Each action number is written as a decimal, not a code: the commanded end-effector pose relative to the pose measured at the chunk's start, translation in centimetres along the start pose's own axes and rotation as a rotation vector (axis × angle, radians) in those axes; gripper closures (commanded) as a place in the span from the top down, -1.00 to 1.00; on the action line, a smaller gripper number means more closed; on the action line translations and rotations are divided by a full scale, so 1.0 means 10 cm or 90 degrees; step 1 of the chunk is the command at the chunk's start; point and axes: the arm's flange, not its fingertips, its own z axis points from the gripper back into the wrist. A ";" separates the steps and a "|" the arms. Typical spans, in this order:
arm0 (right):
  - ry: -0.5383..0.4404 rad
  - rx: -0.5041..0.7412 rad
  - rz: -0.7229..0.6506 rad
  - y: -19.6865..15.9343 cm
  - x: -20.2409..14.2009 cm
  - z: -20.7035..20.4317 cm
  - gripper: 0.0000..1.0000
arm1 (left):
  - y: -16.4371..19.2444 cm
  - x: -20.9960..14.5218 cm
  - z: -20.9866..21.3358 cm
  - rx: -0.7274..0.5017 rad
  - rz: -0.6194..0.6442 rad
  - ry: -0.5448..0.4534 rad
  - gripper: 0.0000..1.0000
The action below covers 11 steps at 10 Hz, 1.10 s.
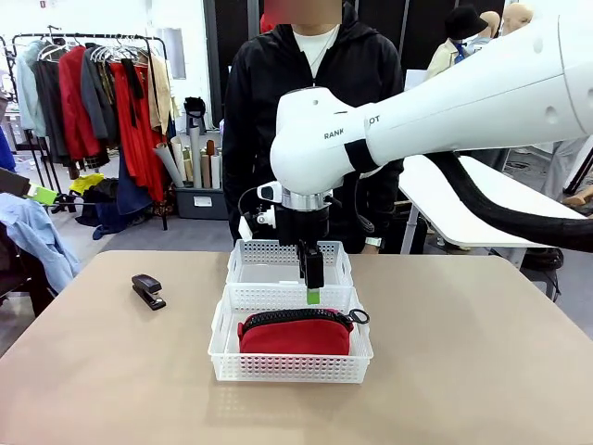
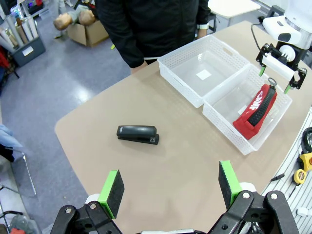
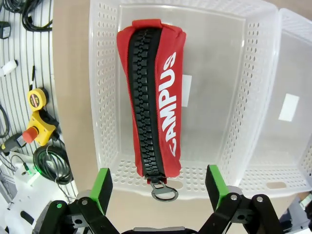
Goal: Distribute items into two baskets.
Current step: Pick up the Stapler that the person points to.
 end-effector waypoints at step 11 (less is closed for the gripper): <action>0.015 -0.035 -0.090 0.06 -0.30 0.29 1.00 | 0.00 0.00 -0.01 -0.007 -0.004 -0.005 1.00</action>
